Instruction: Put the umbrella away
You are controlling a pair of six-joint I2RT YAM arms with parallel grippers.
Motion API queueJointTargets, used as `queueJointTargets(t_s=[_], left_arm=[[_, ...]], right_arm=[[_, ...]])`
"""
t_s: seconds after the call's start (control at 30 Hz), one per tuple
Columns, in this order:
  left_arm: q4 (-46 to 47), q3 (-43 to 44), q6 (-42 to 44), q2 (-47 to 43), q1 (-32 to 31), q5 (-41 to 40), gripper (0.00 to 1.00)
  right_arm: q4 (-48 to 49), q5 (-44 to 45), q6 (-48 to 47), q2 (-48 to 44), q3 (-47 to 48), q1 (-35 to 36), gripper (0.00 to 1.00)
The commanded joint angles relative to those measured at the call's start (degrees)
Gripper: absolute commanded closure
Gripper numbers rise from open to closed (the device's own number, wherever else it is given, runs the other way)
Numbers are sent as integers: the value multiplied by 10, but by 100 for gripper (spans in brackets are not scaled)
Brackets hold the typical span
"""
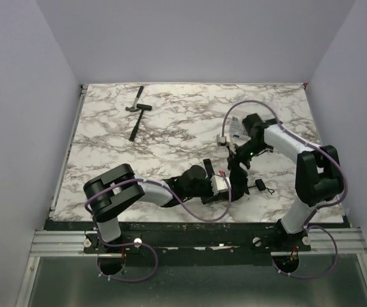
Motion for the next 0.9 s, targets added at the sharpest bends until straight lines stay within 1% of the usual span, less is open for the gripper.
queueJointTargets(t_s=[0.0, 0.07, 0.13, 0.2, 0.23, 0.27, 0.33, 0.37, 0.47, 0.57, 0.7, 0.8, 0.87], left_arm=[[-146, -14, -140, 110, 61, 147, 95], [-144, -9, -171, 137, 85, 172, 95], [-147, -2, -195, 159, 106, 197, 95], [-151, 7, -212, 176, 119, 216, 95], [-155, 12, -222, 186, 127, 227, 95], [-157, 16, -229, 193, 134, 236, 95], [-157, 26, -244, 208, 145, 253, 95], [-156, 29, -249, 213, 148, 260, 95], [-155, 39, -263, 227, 150, 271, 95], [-154, 47, -275, 236, 153, 276, 95], [-148, 56, -293, 241, 155, 282, 95], [-139, 59, -314, 242, 160, 291, 95], [-127, 59, -327, 243, 165, 300, 95]], right_arm=[[-8, 11, -76, -74, 87, -73, 33], [-32, -6, -130, -110, 93, -93, 28], [-47, -25, -210, -158, 64, -99, 19], [-58, -48, -329, -214, 2, -99, 1], [-57, -61, -379, -237, -30, -99, 0], [-35, -75, -409, -264, -71, -98, 0], [16, -96, -431, -296, -130, -93, 0], [22, -96, -440, -291, -137, -88, 0], [92, -84, -392, -278, -157, -77, 0], [185, -43, -328, -283, -199, -40, 0], [251, 19, -274, -273, -253, 17, 0], [301, 69, -245, -271, -312, 59, 0], [354, 109, -221, -271, -354, 77, 5]])
